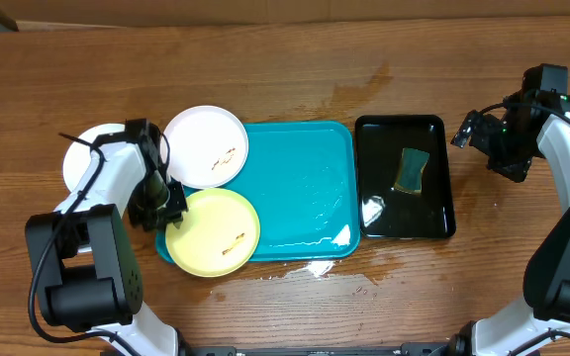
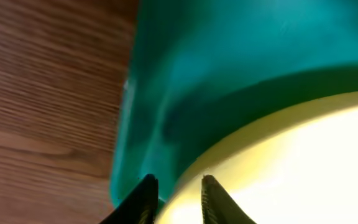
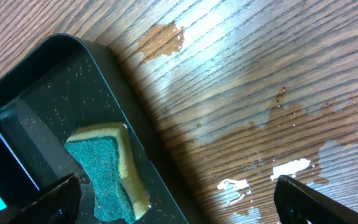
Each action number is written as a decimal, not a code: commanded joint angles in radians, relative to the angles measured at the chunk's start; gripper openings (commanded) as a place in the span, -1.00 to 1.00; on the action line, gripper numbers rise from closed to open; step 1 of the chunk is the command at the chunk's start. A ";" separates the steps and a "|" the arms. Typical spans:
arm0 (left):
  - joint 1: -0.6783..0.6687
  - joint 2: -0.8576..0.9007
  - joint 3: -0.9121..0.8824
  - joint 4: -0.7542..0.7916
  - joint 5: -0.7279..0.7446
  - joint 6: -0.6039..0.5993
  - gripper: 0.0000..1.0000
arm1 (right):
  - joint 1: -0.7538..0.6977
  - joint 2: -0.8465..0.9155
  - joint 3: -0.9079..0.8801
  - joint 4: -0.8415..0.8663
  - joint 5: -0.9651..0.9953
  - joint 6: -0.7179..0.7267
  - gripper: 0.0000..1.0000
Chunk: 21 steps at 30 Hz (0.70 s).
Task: Clean dirty plates on tray and stack at the side
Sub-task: 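Release the plate and move the left gripper to the yellow plate rim, then pinch the yellow plate rim with the left gripper and slide it right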
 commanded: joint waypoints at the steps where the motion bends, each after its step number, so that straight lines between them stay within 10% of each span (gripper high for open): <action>1: -0.003 -0.023 -0.029 0.002 0.082 0.019 -0.52 | 0.000 0.000 0.023 0.002 -0.005 0.005 1.00; 21: -0.220 -0.023 -0.030 0.056 0.302 -0.037 -0.74 | 0.000 0.000 0.023 0.002 -0.005 0.004 1.00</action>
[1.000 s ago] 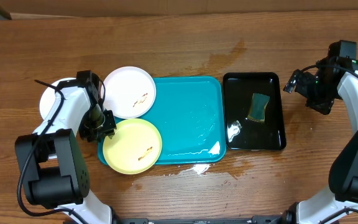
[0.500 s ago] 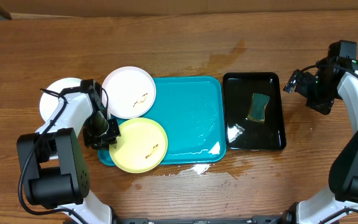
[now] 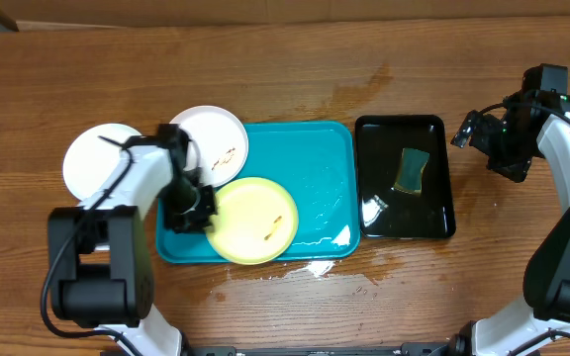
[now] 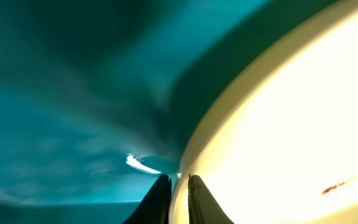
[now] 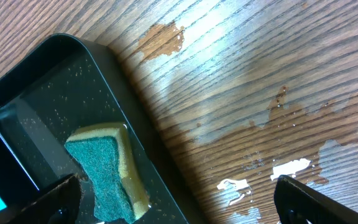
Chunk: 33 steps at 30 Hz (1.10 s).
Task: Clean dirty plates on tray and stack at the side
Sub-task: 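Pinch the yellow plate rim with the left gripper and slide it right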
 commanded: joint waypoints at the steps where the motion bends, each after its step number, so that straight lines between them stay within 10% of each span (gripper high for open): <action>1: -0.068 -0.023 -0.002 0.037 0.077 -0.040 -0.75 | 0.000 0.000 0.023 0.002 -0.004 0.005 1.00; 9: -0.200 -0.023 -0.002 0.255 0.159 -0.183 -0.79 | 0.000 0.000 0.023 0.002 -0.004 0.005 1.00; 14: -0.257 -0.023 0.016 0.377 0.201 -0.201 -0.45 | 0.000 0.000 0.023 0.002 -0.004 0.005 1.00; 33: -0.358 -0.023 0.198 0.342 -0.146 0.051 -0.14 | 0.000 0.000 0.023 0.002 -0.004 0.005 1.00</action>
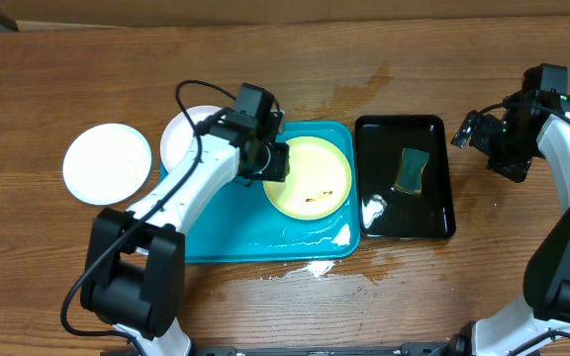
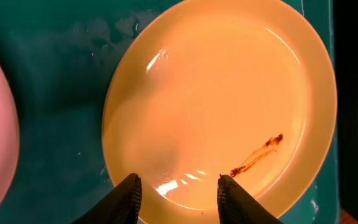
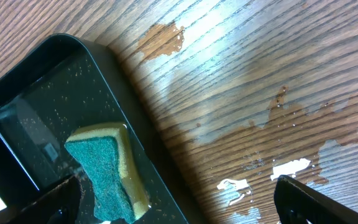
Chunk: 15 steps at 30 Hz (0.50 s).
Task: Clean dirty plates on tray and stack at the side
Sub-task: 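Pinch the yellow plate rim with the left gripper and slide it right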
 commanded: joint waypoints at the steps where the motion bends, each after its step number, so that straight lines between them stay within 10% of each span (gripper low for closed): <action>1: -0.032 -0.022 0.002 0.034 -0.157 0.063 -0.08 | 0.000 0.000 0.023 0.002 -0.005 0.005 1.00; 15: -0.035 0.013 0.002 0.150 -0.277 0.151 -0.17 | 0.000 0.000 0.023 0.002 -0.005 0.004 1.00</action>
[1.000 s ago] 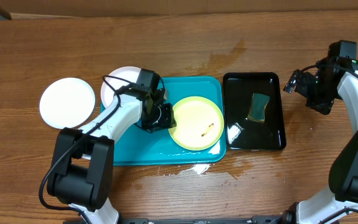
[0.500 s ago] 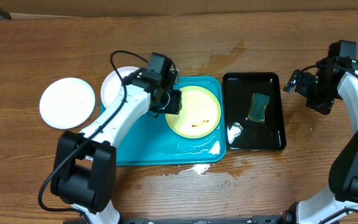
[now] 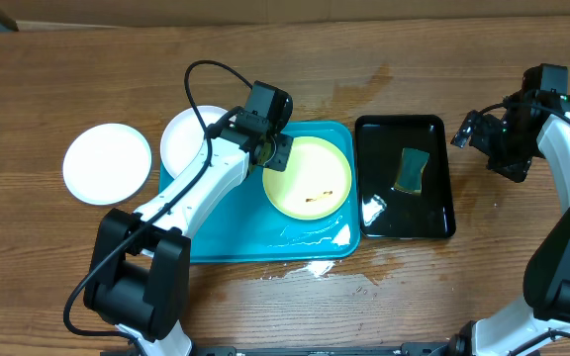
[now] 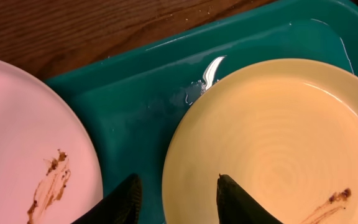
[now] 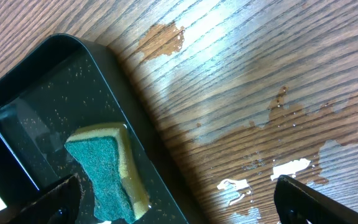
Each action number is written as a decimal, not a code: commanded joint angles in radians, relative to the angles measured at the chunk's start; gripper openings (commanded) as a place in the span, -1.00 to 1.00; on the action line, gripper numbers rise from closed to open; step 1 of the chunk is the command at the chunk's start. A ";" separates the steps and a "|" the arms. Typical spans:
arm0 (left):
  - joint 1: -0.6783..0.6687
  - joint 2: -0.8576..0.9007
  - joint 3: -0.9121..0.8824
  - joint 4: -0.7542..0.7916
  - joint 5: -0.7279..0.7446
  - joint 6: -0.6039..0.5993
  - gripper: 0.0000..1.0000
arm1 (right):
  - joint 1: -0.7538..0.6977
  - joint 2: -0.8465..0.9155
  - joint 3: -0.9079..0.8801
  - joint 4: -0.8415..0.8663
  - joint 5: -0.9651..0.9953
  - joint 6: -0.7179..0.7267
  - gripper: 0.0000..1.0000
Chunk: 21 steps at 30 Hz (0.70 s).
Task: Clean dirty plates on tray and stack at the side
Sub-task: 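Pinch the yellow plate rim with the left gripper and slide it right, then hold the yellow plate steady on the teal tray with the left gripper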
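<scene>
A yellow plate (image 3: pixel 310 179) with a brown smear lies on the right part of the teal tray (image 3: pixel 236 227). A white plate (image 3: pixel 188 138) with a brown smear overlaps the tray's upper left corner. A clean white plate (image 3: pixel 107 163) lies on the table to the left. My left gripper (image 4: pixel 178 193) is open above the yellow plate's left rim (image 4: pixel 179 143), holding nothing. A green and yellow sponge (image 5: pixel 107 171) lies in the black tray (image 3: pixel 404 178). My right gripper (image 5: pixel 176 199) hovers wide open over the table right of the black tray.
Wet patches (image 3: pixel 359 89) mark the wood behind the trays, and water is spilled (image 3: pixel 315 267) at the teal tray's front edge. A cable (image 3: pixel 201 74) loops from the left arm over the table's back.
My left gripper has drawn back a little toward the tray's upper left; it now looks at the yellow plate's left rim and the white plate. The yellow plate stays put. The right arm is still.
My left gripper was at the yellow plate's rim at the tray's front left corner. Then it was shut on the rim with the plate nearer the tray's middle. Later the plate lay at the tray's right with the gripper open above it, as now.
</scene>
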 commanded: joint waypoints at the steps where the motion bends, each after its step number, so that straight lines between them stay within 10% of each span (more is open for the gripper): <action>1: 0.002 0.024 0.002 0.012 -0.017 0.027 -0.16 | 0.000 0.000 0.023 0.002 -0.005 0.004 1.00; 12: 0.002 0.156 0.002 0.039 0.032 0.042 -0.17 | 0.000 0.000 0.023 0.002 -0.005 0.004 1.00; 21: 0.002 0.162 0.005 -0.042 0.050 0.040 -0.83 | 0.000 0.000 0.023 0.002 -0.005 0.005 1.00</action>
